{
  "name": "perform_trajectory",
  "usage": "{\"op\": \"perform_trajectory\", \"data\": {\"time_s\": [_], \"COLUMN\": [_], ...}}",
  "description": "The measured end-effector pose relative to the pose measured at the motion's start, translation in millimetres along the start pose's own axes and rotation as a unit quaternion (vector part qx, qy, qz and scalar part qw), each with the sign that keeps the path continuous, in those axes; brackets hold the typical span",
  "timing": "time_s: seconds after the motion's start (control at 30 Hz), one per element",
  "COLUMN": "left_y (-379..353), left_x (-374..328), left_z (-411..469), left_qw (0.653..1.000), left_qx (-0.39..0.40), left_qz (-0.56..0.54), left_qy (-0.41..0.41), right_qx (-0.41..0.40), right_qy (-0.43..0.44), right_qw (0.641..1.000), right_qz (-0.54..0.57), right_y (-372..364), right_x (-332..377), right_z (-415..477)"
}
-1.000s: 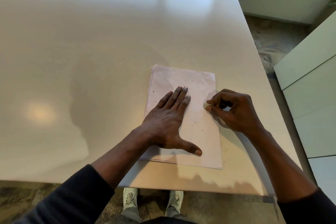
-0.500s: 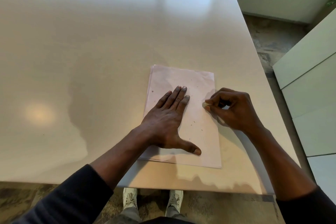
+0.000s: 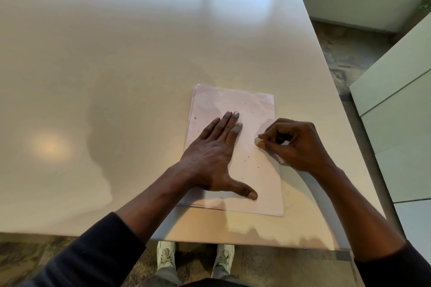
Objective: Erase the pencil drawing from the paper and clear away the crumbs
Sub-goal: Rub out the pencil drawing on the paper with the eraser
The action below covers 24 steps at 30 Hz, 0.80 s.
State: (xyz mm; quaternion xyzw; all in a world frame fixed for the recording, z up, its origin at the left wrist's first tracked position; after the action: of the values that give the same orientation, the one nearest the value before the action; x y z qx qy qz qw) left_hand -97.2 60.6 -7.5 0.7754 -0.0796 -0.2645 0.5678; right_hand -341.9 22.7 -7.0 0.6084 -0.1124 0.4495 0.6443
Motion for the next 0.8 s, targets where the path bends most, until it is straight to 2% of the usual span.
{"op": "perform_trajectory", "data": {"time_s": [0.17, 0.47, 0.63, 0.8], "left_y": [-0.1, 4.6, 16.3, 20.3], "left_x": [0.5, 3.0, 21.8, 43.3], "left_z": [-0.3, -5.2, -13.1, -24.0], "left_qw": [1.0, 0.999, 0.999, 1.0], "left_qx": [-0.008, -0.022, -0.015, -0.005], "left_qz": [-0.014, -0.04, 0.026, 0.008], "left_qy": [-0.001, -0.007, 0.02, 0.025], "right_qx": [-0.075, -0.072, -0.076, -0.088], "right_qy": [-0.043, -0.058, -0.076, -0.09], "right_qw": [0.996, 0.995, 0.994, 0.991], "right_qz": [-0.031, -0.033, -0.032, -0.05], "right_y": [-0.4, -2.8, -2.8, -5.1], "right_x": [-5.3, -2.7, -1.3, 5.5], "right_z": [8.7, 8.3, 8.7, 9.9]}}
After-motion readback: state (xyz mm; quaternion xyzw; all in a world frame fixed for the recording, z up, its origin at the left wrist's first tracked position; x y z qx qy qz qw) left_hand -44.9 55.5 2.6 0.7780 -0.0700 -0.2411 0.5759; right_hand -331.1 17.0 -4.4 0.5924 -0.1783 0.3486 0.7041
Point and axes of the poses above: each hand's wrist, its own z-axis towards the middle knuckle, its own y-axis out of the back of the hand, x = y × z, the point moved 1 cm from there along z, towards the middle knuckle, and after that the axes turned 1 degree about y, right-handed, at the moved point
